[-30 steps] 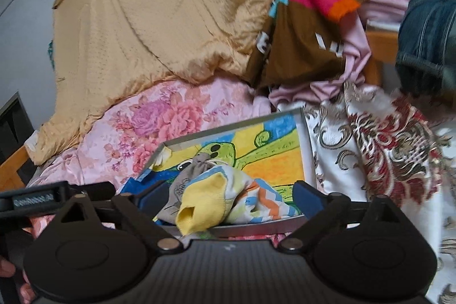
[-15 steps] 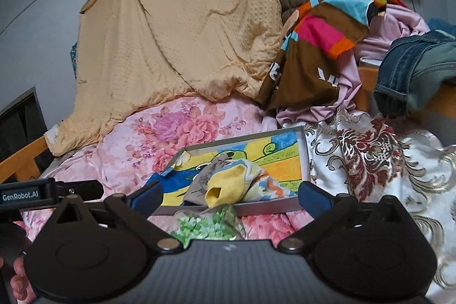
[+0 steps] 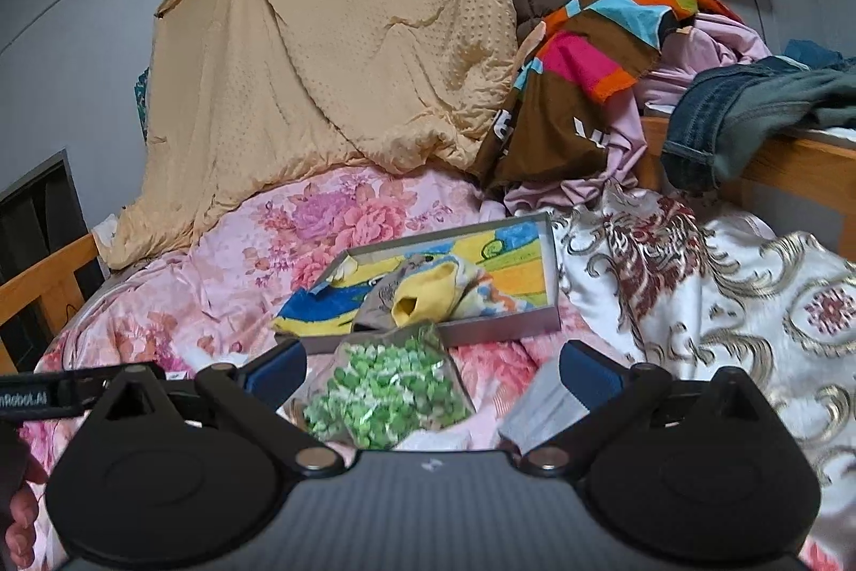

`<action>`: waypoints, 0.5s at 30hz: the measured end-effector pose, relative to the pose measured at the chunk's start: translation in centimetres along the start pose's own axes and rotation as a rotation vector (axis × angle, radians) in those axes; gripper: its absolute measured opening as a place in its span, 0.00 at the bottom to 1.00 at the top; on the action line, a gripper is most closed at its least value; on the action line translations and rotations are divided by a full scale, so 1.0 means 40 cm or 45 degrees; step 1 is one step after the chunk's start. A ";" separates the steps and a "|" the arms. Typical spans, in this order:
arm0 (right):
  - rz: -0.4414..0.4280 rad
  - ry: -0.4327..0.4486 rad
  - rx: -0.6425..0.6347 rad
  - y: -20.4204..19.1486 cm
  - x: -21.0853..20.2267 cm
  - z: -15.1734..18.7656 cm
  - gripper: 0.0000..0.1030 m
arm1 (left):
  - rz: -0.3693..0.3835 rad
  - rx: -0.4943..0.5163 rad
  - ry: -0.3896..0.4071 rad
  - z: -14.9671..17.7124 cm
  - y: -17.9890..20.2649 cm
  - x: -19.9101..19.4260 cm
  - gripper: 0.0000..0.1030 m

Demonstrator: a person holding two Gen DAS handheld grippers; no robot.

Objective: Organize soft objects
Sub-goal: 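Open the left gripper and withdraw it from the tray, then grasp the grey cloth with the left gripper while the right gripper grasps the striped sock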

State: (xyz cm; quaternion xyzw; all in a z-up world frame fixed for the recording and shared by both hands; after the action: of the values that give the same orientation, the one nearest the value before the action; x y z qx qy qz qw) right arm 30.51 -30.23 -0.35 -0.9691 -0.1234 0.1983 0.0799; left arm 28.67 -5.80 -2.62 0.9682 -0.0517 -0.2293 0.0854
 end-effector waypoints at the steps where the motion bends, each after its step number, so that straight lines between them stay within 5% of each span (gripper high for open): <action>1: 0.003 -0.003 0.001 0.001 -0.008 0.007 1.00 | 0.004 0.010 -0.004 0.010 0.001 -0.009 0.99; 15: 0.036 -0.058 -0.003 -0.023 -0.102 0.094 1.00 | 0.066 0.070 -0.067 0.122 -0.017 -0.085 0.99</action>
State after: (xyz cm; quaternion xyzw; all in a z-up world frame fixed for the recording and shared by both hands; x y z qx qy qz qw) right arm 25.16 -30.08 -2.07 -0.9660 -0.1116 0.2214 0.0731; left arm 23.47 -5.36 -5.57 0.9622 -0.0852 -0.2509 0.0633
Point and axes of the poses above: each gripper's, at about its wrist camera, not at the fingertips, and x roughly the way its jaws point, y to its right, z to its underside, the point moved 10 cm from there along x, roughly the way its jaws point
